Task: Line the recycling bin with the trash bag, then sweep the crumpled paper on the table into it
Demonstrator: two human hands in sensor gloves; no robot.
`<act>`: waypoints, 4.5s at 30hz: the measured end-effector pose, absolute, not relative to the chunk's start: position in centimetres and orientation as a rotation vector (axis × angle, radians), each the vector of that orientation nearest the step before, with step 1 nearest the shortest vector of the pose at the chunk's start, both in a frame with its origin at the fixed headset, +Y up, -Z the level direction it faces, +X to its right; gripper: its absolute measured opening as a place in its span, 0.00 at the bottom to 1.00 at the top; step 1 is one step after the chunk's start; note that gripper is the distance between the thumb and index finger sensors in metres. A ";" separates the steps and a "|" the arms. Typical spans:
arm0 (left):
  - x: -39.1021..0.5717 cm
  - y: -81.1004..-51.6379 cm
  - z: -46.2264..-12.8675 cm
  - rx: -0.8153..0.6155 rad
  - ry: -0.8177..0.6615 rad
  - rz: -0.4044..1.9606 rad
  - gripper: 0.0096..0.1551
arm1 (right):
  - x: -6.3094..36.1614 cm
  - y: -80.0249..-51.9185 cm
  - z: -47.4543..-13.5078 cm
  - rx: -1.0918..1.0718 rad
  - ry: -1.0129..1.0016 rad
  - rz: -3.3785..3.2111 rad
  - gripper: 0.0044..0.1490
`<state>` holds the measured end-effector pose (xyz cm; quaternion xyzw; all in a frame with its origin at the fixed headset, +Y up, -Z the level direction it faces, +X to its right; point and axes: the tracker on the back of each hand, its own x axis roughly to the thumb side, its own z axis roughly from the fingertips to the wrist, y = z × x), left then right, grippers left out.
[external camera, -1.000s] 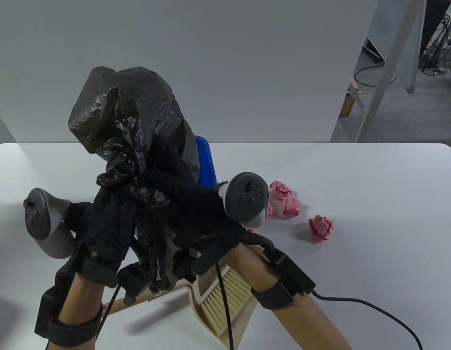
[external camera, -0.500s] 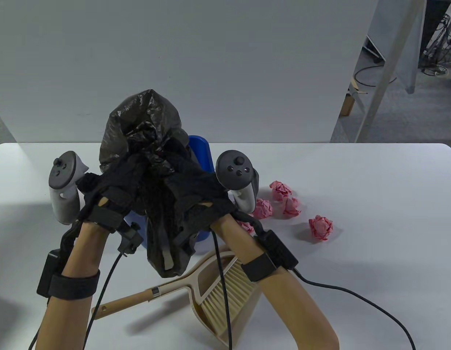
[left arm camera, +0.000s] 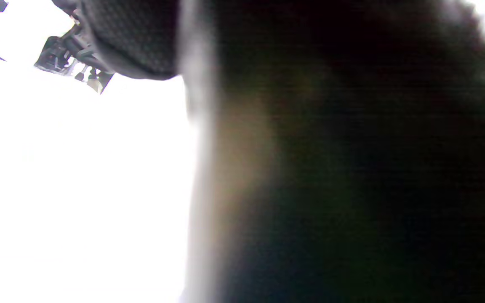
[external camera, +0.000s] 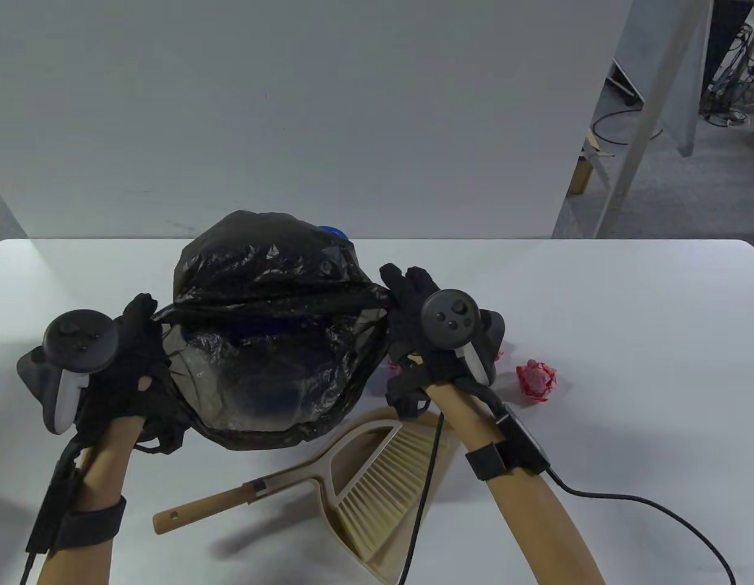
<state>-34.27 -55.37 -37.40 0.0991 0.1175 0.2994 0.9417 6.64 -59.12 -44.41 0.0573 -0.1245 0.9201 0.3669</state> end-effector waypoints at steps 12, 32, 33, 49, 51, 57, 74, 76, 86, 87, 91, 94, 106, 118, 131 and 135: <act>-37.2 -57.6 -45.8 0.188 0.301 0.706 0.34 | 6.6 -61.3 -51.4 -0.074 -0.043 2.167 0.32; -39.2 -64.6 -53.4 -0.206 0.048 1.333 0.32 | 2.6 -67.7 -57.2 0.151 0.480 1.361 0.36; -39.3 -64.8 -53.5 -0.218 0.056 1.343 0.33 | 2.6 -67.8 -57.2 0.140 0.494 1.346 0.36; -39.3 -67.1 -55.3 -0.250 0.207 1.097 0.29 | 3.2 -68.4 -59.7 -0.033 0.575 1.474 0.31; -39.3 -67.5 -55.3 -0.242 0.231 1.069 0.29 | 3.1 -68.6 -59.8 -0.078 0.612 1.529 0.31; -40.1 -68.8 -54.2 -0.159 0.296 0.934 0.32 | 3.7 -69.4 -59.4 -0.094 0.646 1.686 0.34; -40.6 -67.3 -47.0 -0.042 0.305 0.833 0.45 | 6.7 -67.9 -53.4 -0.070 0.461 1.506 0.47; -40.2 -66.9 -45.7 -0.041 0.302 0.828 0.45 | 7.1 -67.4 -51.9 -0.067 0.449 1.506 0.47; -38.0 -64.9 -39.8 -0.013 0.287 0.795 0.44 | 9.4 -63.8 -43.0 0.074 0.343 2.010 0.49; -37.6 -65.0 -39.1 -0.009 0.280 0.812 0.43 | 9.6 -63.6 -41.8 0.102 0.310 2.066 0.49; -35.7 -65.8 -37.0 -0.121 0.255 0.881 0.44 | 10.6 -63.9 -38.3 0.162 0.219 2.230 0.50; -34.0 -67.3 -35.6 -0.185 0.217 0.915 0.44 | 11.3 -65.0 -36.3 0.185 0.118 2.353 0.51; -30.1 -68.3 -33.4 -0.585 0.136 0.452 0.46 | 11.3 -69.9 -35.4 0.279 -0.062 2.754 0.53; -29.6 -66.9 -31.4 -0.546 0.034 0.523 0.47 | 11.9 -70.8 -35.2 0.229 0.144 2.663 0.53; -26.0 -69.1 -31.4 -0.758 -0.132 0.377 0.57 | 11.6 -71.0 -35.0 0.239 0.241 2.643 0.53; -25.7 -69.7 -31.5 -0.791 -0.119 0.346 0.53 | 11.7 -71.0 -35.0 0.229 0.257 2.635 0.53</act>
